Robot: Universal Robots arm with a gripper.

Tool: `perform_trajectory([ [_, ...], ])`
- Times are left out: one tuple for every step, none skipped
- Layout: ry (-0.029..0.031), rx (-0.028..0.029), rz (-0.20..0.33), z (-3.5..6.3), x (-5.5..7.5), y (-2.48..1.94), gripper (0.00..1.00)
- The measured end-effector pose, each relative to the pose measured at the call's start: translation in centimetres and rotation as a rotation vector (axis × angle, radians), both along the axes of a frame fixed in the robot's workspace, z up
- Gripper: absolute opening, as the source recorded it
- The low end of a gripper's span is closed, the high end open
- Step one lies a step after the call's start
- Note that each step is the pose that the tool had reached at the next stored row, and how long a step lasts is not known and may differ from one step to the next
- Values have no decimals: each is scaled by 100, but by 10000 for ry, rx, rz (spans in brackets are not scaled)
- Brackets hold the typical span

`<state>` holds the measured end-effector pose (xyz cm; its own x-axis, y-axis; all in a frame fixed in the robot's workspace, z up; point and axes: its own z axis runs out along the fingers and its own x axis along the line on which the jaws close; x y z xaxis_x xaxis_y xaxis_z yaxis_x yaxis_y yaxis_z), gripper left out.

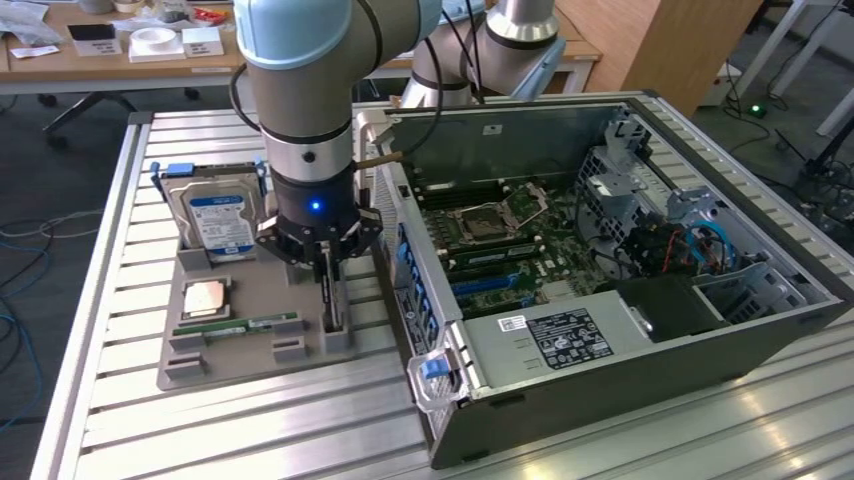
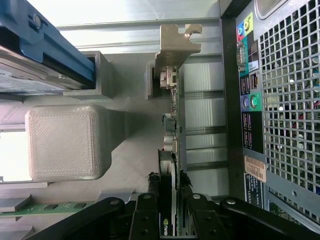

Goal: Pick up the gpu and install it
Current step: 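Pick up the gpu and move the gpu toward the slot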

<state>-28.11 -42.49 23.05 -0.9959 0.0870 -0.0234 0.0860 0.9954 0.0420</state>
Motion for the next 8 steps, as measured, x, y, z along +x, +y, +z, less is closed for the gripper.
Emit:
perform_trajectory([
  [-1, 0, 0, 0, 0, 0, 26],
  [-1, 0, 0, 0, 0, 0, 26],
  [0, -1, 0, 0, 0, 0, 26],
  [0, 0, 0, 0, 0, 0, 26],
  [-1, 0, -1, 0, 0, 0, 26],
  [0, 0, 0, 0, 0, 0, 26],
  [0, 0, 0, 0, 0, 0, 26],
  [0, 0, 0, 0, 0, 0, 26],
])
